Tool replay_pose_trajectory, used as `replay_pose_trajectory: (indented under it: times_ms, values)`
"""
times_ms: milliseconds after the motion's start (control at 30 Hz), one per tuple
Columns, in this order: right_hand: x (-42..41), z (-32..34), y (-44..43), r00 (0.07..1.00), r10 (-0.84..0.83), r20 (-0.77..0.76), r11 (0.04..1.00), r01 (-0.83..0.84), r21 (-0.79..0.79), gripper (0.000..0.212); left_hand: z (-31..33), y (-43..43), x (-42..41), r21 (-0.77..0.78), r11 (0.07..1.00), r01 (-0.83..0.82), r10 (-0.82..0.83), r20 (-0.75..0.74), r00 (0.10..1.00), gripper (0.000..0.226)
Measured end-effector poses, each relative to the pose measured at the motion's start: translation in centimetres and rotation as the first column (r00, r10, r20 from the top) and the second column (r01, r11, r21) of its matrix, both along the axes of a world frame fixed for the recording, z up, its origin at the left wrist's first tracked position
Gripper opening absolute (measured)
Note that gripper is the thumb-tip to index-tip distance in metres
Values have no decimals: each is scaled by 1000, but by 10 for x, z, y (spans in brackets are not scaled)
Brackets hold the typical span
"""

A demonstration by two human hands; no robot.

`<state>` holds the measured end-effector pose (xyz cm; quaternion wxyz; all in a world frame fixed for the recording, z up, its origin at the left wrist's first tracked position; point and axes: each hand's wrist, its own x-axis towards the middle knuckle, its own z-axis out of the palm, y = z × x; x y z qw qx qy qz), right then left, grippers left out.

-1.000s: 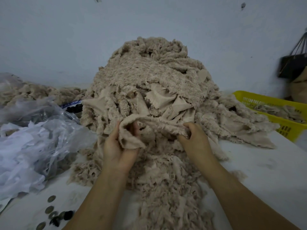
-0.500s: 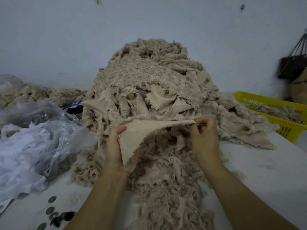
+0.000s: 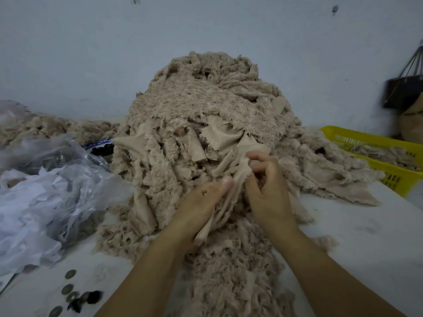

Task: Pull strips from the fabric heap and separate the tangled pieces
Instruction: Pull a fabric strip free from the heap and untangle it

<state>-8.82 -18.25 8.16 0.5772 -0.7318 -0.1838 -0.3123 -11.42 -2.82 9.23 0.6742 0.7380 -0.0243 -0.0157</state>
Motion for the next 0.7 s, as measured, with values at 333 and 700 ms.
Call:
replay_pose_trajectory:
  times_ms: [333,700]
  values:
    - [-10,0,10,861,291,-417,931,-356,-84,38,-9,4,10,-437,894,-99,127,34,991,22]
    - [29,4,-30,767,588,-257,597,-197,778,38,-4,9,27,-195,939,-282,297,50,954,24]
